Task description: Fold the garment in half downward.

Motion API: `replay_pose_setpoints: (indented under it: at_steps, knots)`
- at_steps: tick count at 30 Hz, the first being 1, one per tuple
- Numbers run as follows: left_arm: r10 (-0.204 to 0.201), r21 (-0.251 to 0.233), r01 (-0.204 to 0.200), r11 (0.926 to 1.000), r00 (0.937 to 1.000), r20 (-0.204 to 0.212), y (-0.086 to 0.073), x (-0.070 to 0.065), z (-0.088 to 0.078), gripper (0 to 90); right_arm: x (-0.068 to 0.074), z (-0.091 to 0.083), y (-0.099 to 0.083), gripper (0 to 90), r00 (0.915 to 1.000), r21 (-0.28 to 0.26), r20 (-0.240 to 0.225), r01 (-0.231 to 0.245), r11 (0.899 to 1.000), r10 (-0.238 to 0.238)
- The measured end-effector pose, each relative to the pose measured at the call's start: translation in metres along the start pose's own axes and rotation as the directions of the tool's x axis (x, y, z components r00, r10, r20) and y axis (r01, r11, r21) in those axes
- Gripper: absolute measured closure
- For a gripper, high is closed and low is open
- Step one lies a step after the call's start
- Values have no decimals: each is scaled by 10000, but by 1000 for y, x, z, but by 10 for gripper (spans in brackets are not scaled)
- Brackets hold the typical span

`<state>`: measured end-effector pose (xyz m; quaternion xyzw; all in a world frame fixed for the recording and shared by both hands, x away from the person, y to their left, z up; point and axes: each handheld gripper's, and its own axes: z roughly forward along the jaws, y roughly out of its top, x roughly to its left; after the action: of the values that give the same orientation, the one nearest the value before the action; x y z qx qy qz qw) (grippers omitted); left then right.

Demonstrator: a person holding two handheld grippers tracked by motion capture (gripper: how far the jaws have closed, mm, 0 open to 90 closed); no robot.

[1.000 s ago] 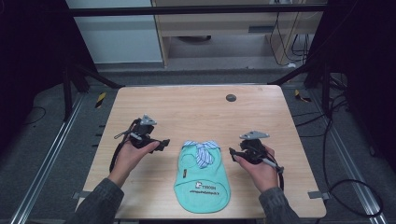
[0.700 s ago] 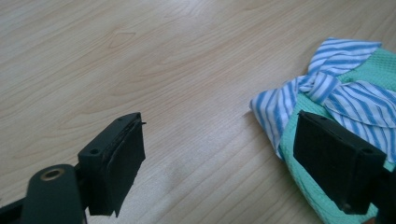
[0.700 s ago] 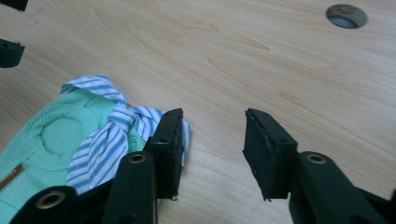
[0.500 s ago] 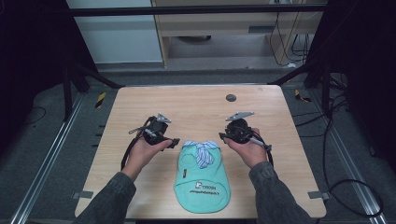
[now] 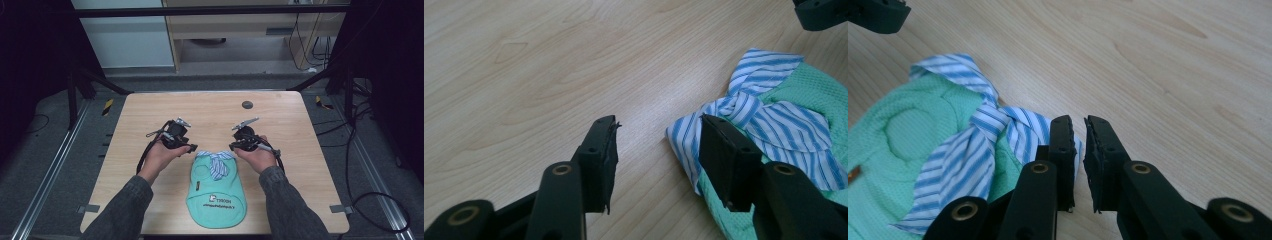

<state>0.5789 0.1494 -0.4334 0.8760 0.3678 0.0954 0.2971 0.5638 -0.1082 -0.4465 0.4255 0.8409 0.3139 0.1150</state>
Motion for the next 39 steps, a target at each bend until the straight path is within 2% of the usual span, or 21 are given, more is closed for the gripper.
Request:
replay_pose_setpoints:
  at_steps: [3,6,7,11,16,18,21,24,25,28,29,33,39]
  knots:
    - [48,172,-50,9998,10000,81,0,0,6,535,-1,4,-1,817,10000,86,-14,31,10000,-31]
    - [-40,154,38,9999,9999,98,-1,-1,12,549,0,8,-3,791,10000,188,-21,37,9998,-37]
    - [-91,136,88,9999,9998,179,-1,-2,16,550,0,12,-4,752,9999,242,-42,118,9996,-117]
    - [-91,208,84,9997,9995,298,-1,-2,21,540,-1,15,-3,732,9999,184,-30,131,9997,-130]
    - [-176,348,164,9993,9993,333,-2,-2,26,560,-2,18,-4,782,9999,265,-132,36,9996,-33]
    - [-119,353,99,9993,9984,554,-2,-3,28,598,-3,20,-4,811,9998,273,-191,-39,9996,45]
    - [10,474,-38,9989,9982,594,-4,-6,30,608,-3,21,-4,817,9997,345,-228,-3,9994,11]
    - [-23,554,-8,9985,9985,553,-6,-7,33,611,-1,23,-4,810,9997,393,-260,48,9992,-38]
    - [-17,576,-15,9983,9984,561,-7,-7,34,615,-1,23,-4,803,9997,428,-229,51,9991,-41]
    - [73,681,-110,9976,9985,546,-9,-10,37,613,0,26,-4,694,9999,514,-162,35,9987,-27]
    - [244,799,-279,9964,9987,446,-9,-11,39,614,0,27,-4,686,10000,554,-88,45,9985,-40]
    - [107,713,-140,9974,9988,474,-9,-11,40,618,1,29,-4,675,9999,612,-96,41,9981,-35]
    - [228,820,-265,9963,9987,457,-9,-13,42,642,3,34,-4,654,10000,853,-81,52,9963,-46]
